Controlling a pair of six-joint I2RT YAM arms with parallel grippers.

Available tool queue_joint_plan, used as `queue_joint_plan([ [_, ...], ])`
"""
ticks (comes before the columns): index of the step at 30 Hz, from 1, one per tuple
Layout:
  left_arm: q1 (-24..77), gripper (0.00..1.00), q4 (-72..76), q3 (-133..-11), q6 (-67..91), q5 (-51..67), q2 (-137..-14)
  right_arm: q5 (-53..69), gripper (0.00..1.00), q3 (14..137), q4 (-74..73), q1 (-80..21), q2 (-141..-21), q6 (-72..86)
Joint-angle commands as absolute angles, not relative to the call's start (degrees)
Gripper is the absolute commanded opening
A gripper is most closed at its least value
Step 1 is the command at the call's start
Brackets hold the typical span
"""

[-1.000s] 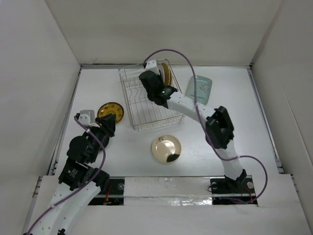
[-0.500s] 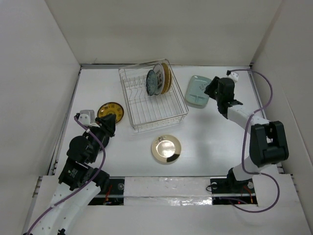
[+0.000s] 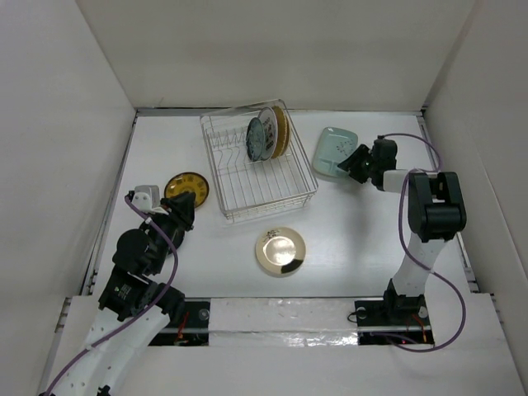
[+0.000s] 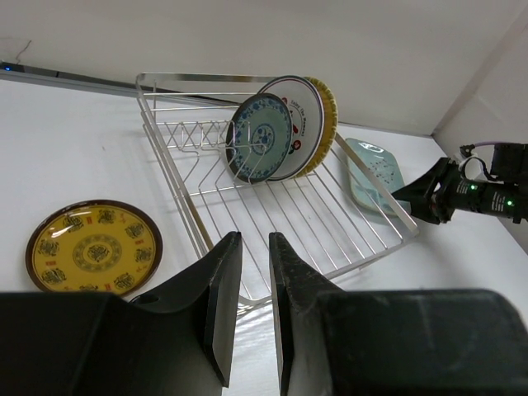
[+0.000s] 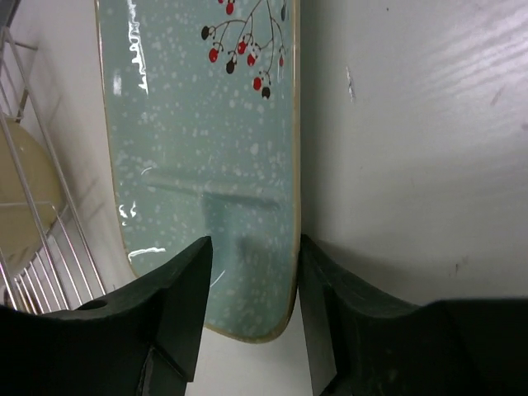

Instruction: Load the plates into the dish rack

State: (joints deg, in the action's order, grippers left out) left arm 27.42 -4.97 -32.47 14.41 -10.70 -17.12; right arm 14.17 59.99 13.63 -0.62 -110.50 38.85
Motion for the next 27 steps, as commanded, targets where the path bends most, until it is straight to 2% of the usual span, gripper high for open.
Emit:
queue_joint_plan([
  [1,27.77,0.17,-2.11,-33.31,13.97,-11.42,-16.44,22.13,0.49,63.54,11.25,1.41,-112.5,38.67],
  [5,27.77,0.17,-2.11,-33.22,13.97,-12.13,-15.47,25.4,0.41,63.28,10.55,2.9,-112.94,37.88],
  [7,27.77,0.17,-2.11,-33.31,13.97,-12.22,-15.56,26.71,0.22,63.28,10.63,3.51,-113.29,37.88],
  [8,27.77,0.17,-2.11,-33.31,13.89,-12.22,-15.47,27.15,0.17,63.54,10.29,3.52,-113.55,37.88],
  [10,27.77,0.17,-2.28,-33.31,13.89,-12.39,-15.12,27.95,0.0,63.63,10.54,4.04,-113.82,38.23],
  [16,27.77,0.17,-2.02,-33.22,13.89,-12.31,-14.59,21.99,0.0,55.56,19.59,5.19,-104.35,41.13],
  [19,27.77,0.17,-2.02,-33.31,13.97,-11.78,-15.03,15.58,0.0,55.28,19.17,5.19,-93.19,38.77],
  [20,27.77,0.17,-2.02,-33.31,13.97,-11.78,-14.86,13.21,0.0,56.33,16.03,3.01,-87.51,37.45],
  [24,27.77,0.17,-2.11,-33.22,14.06,-11.95,-14.5,-6.0,0.0,65.54,6.0,-5.52,-78.86,26.67],
  [27,27.77,0.17,-2.11,-33.22,14.06,-11.6,-14.24,-15.6,0.0,75.91,-2.08,-14.63,-78.48,19.29],
])
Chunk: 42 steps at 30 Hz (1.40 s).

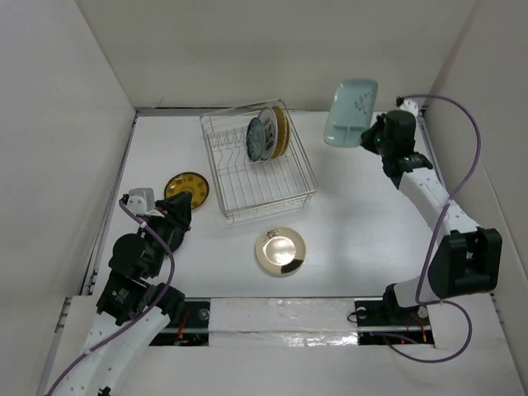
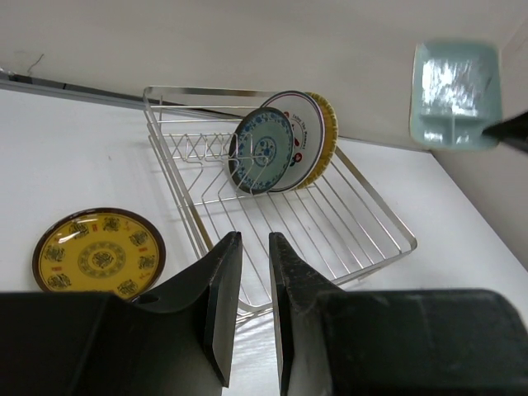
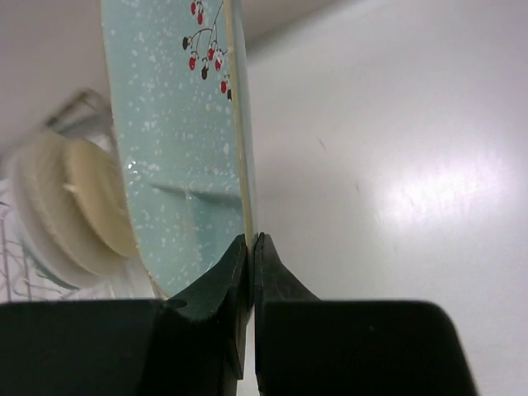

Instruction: Load the plates into the dish rack

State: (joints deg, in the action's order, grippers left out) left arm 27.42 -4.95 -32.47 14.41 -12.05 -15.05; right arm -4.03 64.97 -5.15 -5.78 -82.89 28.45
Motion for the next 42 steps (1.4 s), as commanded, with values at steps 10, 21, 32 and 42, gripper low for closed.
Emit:
queue_joint_plan([
  [10,27.77,0.17,-1.76,-33.22,14.33,-10.11,-13.89,-36.73,0.0,121.51,-26.97,-38.56,-104.56,8.09],
  [21,27.77,0.18,-1.41,-33.05,14.5,-8.7,-13.89,-42.53,0.0,148.01,-35.77,-44.21,-127.17,10.1],
  [32,27.77,0.18,-1.41,-33.05,14.68,-7.82,-14.06,-47.9,0.0,147.13,-39.28,-45.26,-133.59,11.16],
  [42,27.77,0.18,-1.41,-33.05,14.77,-7.56,-13.89,-52.38,0.0,147.13,-41.22,-47.02,-137.02,8.1],
])
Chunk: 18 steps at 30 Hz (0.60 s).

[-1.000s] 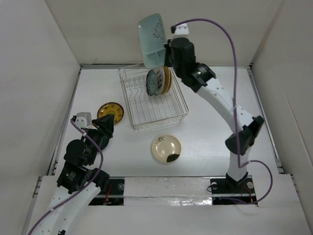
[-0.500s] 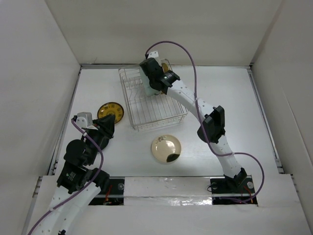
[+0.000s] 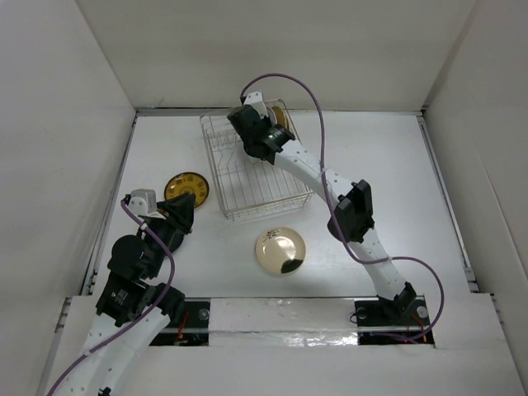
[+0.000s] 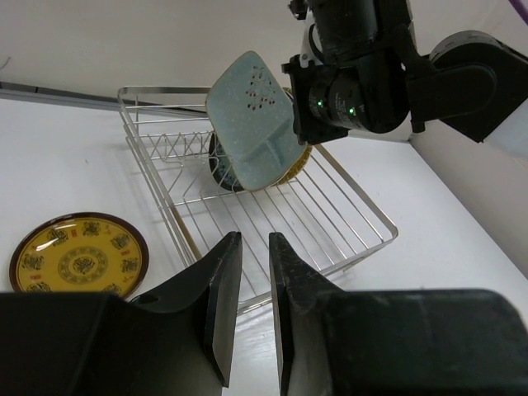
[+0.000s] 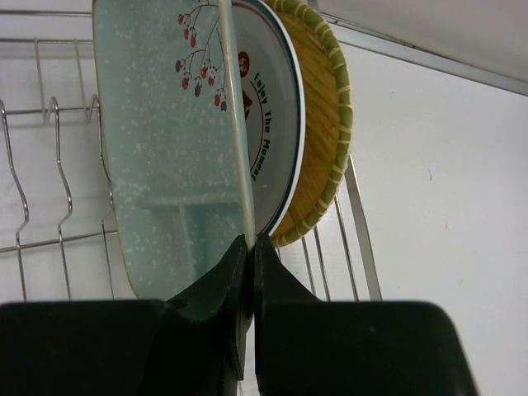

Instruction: Load the plates into the dish rack

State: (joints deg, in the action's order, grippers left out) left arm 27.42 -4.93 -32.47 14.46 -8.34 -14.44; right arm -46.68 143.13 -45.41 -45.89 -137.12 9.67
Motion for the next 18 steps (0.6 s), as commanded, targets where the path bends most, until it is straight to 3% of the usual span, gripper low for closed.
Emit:
queue_joint_plan([
  [1,27.77,0.18,-1.41,-33.05,14.77,-7.56,-13.89,-53.17,0.0,147.39,-41.31,-47.72,-138.24,7.3],
  [14,27.77,0.18,-1.41,-33.05,14.85,-7.21,-14.59,-59.06,0.0,148.01,-33.94,-53.08,-142.82,-6.15],
  [15,27.77,0.18,-1.41,-33.05,14.85,-7.21,-14.59,-59.15,0.04,147.66,-32.79,-53.09,-142.65,-6.5],
  [16,27.77,0.18,-1.32,-33.05,14.85,-7.21,-14.68,-58.98,0.19,146.87,-31.83,-53.09,-142.39,-6.68],
  [18,27.77,0.18,-1.41,-33.05,14.85,-7.29,-14.85,-58.1,0.32,145.47,-28.05,-53.09,-141.42,-6.68],
])
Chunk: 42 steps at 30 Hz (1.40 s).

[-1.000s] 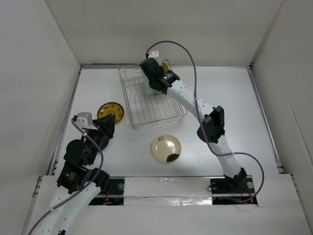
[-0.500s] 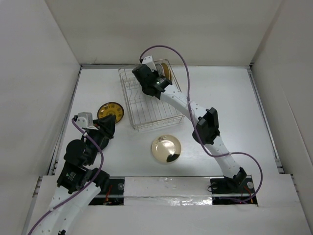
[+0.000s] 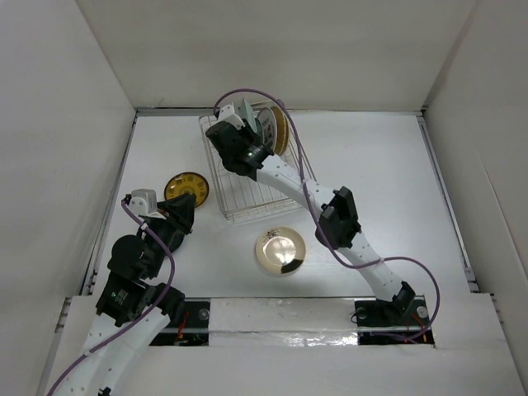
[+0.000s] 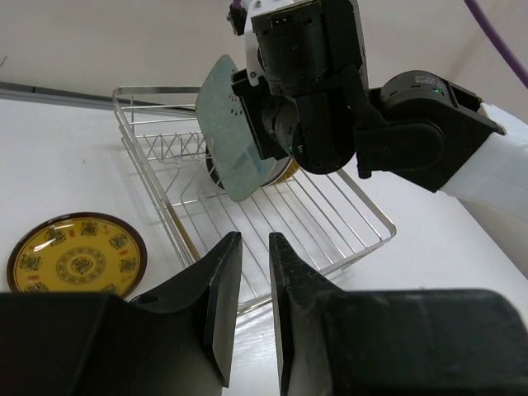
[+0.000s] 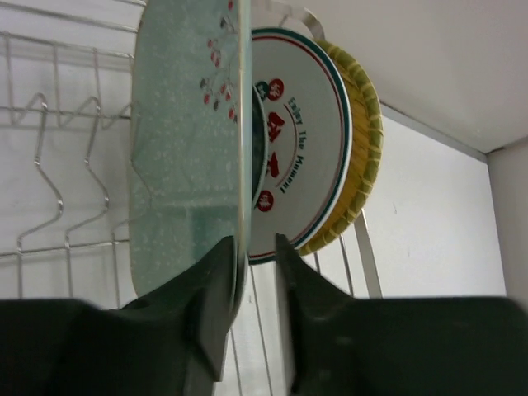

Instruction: Load the plates into the dish rack

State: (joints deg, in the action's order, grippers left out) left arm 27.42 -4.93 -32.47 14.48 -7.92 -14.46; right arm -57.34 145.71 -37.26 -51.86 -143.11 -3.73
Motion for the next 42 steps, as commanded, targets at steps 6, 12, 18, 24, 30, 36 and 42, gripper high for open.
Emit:
queue_joint_plan([
  [6,27.77,0.18,-1.76,-33.05,14.77,-7.82,-15.38,-57.04,0.54,141.34,-22.07,-53.09,-136.59,-4.76],
  [12,27.77,0.18,-1.93,-33.05,14.77,-8.44,-15.47,-46.69,0.59,119.22,-11.18,-53.09,-116.23,2.97],
  [18,27.77,0.17,-1.85,-33.05,14.68,-8.26,-15.47,-23.14,0.0,76.51,4.91,-52.56,-87.77,12.38],
  [24,27.77,0.0,-1.76,-33.05,14.59,-8.26,-15.99,-8.37,0.39,42.13,7.65,-50.72,-72.44,28.37],
  [30,27.77,0.0,-1.93,-33.05,14.5,-8.87,-17.75,-1.32,0.8,27.0,9.85,-49.57,-67.41,39.81],
  [36,27.77,0.02,-2.28,-33.22,14.33,-10.72,-18.9,2.98,0.68,25.76,11.06,-46.5,-79.42,41.13],
  [42,27.77,0.04,-2.64,-33.31,14.24,-12.74,-19.42,9.41,0.0,23.38,16.18,-46.49,-82.97,41.05],
])
